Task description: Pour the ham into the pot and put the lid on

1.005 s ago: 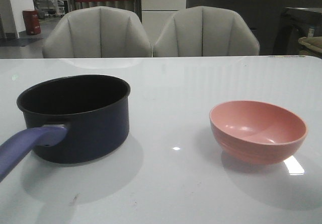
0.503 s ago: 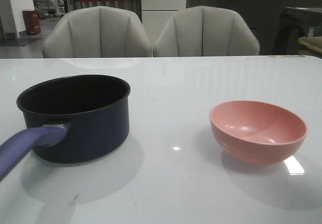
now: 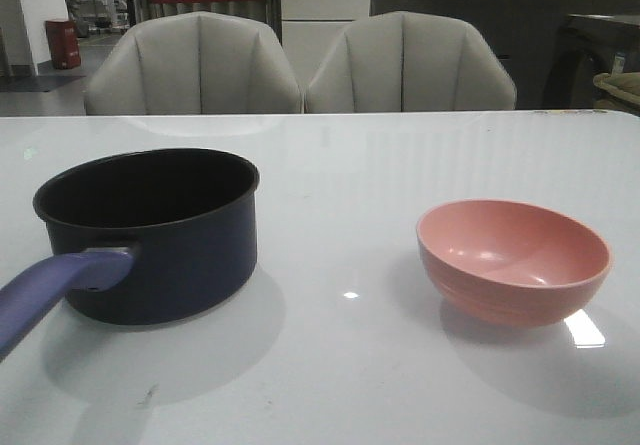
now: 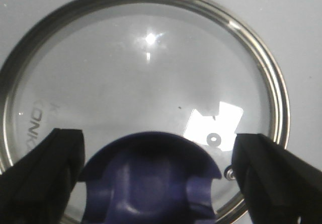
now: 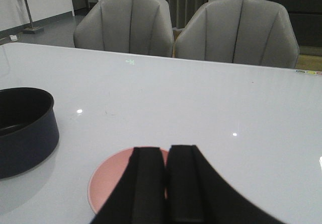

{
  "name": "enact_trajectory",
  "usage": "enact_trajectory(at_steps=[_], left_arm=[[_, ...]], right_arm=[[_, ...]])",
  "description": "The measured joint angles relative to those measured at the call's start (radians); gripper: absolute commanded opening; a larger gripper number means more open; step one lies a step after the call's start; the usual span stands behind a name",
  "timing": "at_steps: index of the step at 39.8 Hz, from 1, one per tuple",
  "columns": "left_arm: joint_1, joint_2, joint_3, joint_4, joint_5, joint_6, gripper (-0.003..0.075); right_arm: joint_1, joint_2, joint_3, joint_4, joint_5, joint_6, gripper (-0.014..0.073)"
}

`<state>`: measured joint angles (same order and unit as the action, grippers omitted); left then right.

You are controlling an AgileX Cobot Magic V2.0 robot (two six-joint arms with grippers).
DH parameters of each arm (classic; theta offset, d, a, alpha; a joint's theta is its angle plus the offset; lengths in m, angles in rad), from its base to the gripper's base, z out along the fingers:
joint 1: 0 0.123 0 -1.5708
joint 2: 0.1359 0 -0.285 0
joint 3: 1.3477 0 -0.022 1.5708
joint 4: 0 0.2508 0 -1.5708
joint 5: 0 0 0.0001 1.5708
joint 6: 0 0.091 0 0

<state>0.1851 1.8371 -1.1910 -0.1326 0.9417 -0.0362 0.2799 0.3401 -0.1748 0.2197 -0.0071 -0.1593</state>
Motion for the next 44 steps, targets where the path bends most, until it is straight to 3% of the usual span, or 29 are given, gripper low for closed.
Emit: enact_trajectory(at_steps=[6, 15, 20, 44], left_arm=[[0.000, 0.008, -0.008, 0.011, 0.017, 0.000, 0.0539], [0.000, 0.011, -0.014, 0.022, 0.025, 0.000, 0.0223], [0.000, 0.011, -0.016, 0.018, 0.025, 0.000, 0.0113], [0.000, -0.085, -0.096, 0.018, 0.029, 0.019, 0.0115]], right_arm=[[0.000, 0.000, 0.000, 0.000, 0.000, 0.000, 0.0149], [0.000, 0.000, 0.000, 0.000, 0.000, 0.000, 0.0149], [0.000, 0.000, 0.000, 0.000, 0.000, 0.000, 0.0149], [0.000, 0.000, 0.000, 0.000, 0.000, 0.000, 0.0149]])
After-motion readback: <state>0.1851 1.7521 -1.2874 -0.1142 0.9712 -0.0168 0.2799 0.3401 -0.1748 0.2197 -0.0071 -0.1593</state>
